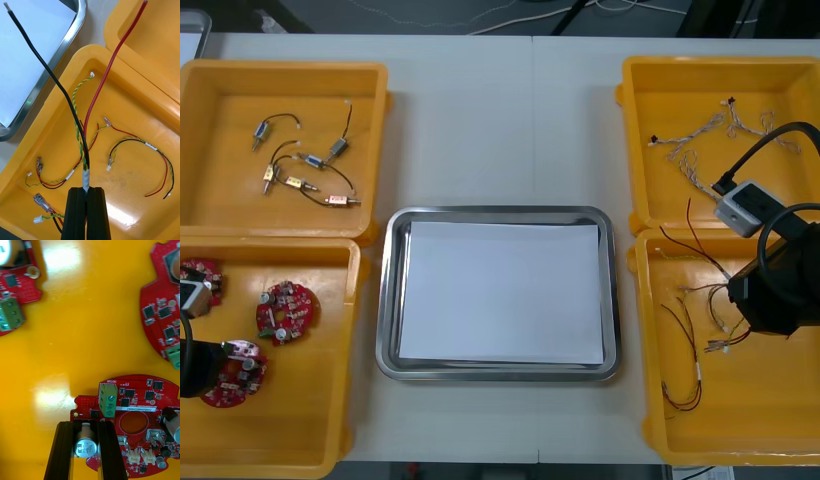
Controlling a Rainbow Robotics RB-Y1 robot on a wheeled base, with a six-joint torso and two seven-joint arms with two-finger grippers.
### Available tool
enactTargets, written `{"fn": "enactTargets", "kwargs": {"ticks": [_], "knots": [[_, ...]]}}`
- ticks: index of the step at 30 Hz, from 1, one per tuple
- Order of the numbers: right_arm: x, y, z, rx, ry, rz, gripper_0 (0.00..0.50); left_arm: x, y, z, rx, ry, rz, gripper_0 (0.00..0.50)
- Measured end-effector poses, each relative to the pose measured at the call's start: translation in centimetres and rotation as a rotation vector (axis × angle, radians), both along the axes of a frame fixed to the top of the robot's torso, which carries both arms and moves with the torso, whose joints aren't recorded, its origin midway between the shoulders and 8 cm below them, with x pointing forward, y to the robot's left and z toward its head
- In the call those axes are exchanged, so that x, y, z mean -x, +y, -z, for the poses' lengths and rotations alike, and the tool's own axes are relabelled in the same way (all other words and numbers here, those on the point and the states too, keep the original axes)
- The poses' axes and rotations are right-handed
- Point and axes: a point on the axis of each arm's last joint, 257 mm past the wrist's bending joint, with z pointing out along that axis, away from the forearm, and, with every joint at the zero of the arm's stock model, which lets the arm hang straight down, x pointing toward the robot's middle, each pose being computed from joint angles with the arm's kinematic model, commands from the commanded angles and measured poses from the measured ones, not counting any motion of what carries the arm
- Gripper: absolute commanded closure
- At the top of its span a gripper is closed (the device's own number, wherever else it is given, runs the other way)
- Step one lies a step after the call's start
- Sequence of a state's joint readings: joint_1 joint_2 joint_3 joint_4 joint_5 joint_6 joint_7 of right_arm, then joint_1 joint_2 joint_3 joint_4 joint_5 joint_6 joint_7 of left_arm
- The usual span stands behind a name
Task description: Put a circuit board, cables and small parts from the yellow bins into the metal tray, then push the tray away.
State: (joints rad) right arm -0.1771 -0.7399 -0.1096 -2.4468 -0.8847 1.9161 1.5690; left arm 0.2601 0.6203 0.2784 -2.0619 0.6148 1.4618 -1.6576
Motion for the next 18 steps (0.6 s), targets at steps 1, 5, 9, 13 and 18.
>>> {"fn": "enactTargets", "kwargs": {"ticks": [1, 5, 9, 13, 18], "knots": [[0.0, 0.0, 0.0, 0.002, 0.0, -0.001, 0.5, -0.1, 0.2, -0.1, 0.001, -0.002, -0.004, 0.442], [-0.1, -0.1, 0.0, 0.006, -0.002, 0.001, 0.5, -0.6, 0.4, -0.2, 0.006, -0.011, -0.013, 0.442], [-0.1, -0.3, -0.1, 0.012, -0.003, 0.002, 0.5, -1.2, 0.3, -0.4, 0.013, -0.023, -0.012, 0.442], [-0.1, -0.3, -0.1, 0.014, -0.004, 0.003, 0.5, -1.5, 0.3, -0.5, 0.013, -0.033, -0.012, 0.442], [-0.1, -0.3, -0.1, 0.014, -0.004, 0.003, 0.5, -1.6, 0.6, -0.4, 0.015, -0.036, -0.018, 0.436]]}}
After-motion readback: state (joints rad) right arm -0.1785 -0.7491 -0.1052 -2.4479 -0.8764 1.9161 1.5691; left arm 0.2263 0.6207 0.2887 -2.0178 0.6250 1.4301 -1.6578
